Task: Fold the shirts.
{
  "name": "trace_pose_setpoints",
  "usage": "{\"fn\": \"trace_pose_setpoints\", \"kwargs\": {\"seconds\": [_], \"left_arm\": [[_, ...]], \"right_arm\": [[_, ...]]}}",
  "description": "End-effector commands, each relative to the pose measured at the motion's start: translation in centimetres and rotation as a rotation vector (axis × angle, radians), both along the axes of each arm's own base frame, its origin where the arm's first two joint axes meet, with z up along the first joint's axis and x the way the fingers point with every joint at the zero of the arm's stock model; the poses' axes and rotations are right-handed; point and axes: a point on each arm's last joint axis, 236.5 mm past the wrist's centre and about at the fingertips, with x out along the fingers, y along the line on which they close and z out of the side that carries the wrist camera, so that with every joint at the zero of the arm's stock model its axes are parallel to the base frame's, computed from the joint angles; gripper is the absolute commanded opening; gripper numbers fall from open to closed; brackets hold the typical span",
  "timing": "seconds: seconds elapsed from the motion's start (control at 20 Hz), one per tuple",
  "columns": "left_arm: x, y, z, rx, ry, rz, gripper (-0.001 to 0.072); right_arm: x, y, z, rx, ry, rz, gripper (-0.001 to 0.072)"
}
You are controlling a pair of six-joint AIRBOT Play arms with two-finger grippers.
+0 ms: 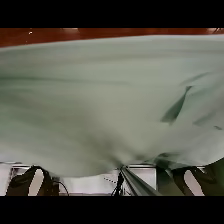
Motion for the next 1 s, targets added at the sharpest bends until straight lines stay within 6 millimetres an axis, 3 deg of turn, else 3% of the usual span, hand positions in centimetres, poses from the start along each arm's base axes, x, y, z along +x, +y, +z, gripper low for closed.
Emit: {"fn": "trace_pose_setpoints", "kwargs": {"seconds": [0.0,0.15,0.3,0.4,0.55,0.7,0.8,0.95], "left_arm": [[1.3,1.3,-7.2,-0.042,0.269,0.002,0.0021],[4.6,1.7,-12.6,-0.136,0.390,-0.010,0.0021],[10.1,2.7,-16.8,-0.206,0.411,-0.003,0.0022],[14.5,3.1,-18.6,-0.234,0.399,0.001,0.0022],[22.1,1.7,-21.0,-0.262,0.331,-0.052,0.0022],[28.4,0.0,-25.1,-0.290,0.303,-0.071,0.0022],[31.5,0.5,-27.9,-0.298,0.291,-0.022,0.0022],[34.3,1.3,-31.4,-0.324,0.293,0.040,0.0022]], "right_arm": [[3.7,-0.6,-6.9,0.029,0.293,0.034,0.0041],[10.2,-1.3,-14.1,0.054,0.530,0.063,0.0041],[17.5,-2.3,-19.6,0.088,0.631,0.065,0.0041],[22.3,-2.1,-22.7,0.128,0.632,0.087,0.0041],[27.8,-0.4,-25.4,0.236,0.578,0.141,0.0041],[32.4,0.1,-27.0,0.309,0.496,0.145,0.0041],[34.8,-0.7,-28.2,0.323,0.454,0.113,0.0041],[37.4,-1.7,-30.8,0.364,0.434,0.053,0.0041]]}}
